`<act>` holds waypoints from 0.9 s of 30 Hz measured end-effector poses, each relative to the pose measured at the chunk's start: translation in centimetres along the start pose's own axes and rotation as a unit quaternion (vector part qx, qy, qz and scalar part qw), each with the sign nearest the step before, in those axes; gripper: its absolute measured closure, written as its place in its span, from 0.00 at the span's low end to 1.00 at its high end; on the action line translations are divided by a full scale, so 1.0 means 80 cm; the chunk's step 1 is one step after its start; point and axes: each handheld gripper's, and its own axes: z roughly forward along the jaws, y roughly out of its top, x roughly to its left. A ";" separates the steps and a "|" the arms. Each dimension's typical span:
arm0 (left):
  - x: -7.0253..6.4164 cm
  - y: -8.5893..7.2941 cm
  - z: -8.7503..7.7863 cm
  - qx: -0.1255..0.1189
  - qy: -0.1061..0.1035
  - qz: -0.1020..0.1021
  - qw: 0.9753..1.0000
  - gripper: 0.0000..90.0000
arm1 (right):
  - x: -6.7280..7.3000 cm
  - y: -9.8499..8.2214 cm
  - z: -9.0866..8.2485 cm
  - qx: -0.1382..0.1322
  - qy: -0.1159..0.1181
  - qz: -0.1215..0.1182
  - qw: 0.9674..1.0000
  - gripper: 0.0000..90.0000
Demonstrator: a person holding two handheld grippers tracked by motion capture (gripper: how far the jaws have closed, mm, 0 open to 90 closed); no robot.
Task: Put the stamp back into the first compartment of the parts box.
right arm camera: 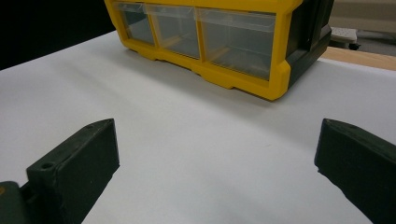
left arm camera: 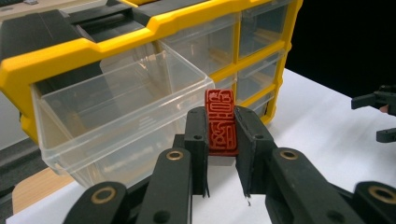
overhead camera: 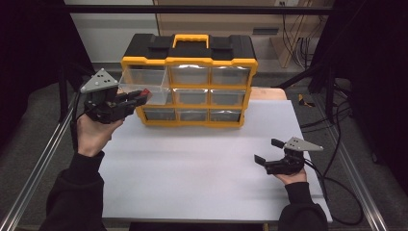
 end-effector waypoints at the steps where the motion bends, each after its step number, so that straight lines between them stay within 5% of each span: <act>1: 0.000 0.001 0.000 -0.001 0.000 0.000 1.000 0.85 | 0.000 0.000 0.000 0.000 0.000 0.000 1.000 0.00; 27: 0.012 0.033 -0.004 -0.003 0.016 -0.006 1.000 0.85 | 0.000 0.000 0.000 0.000 0.001 0.000 1.000 0.00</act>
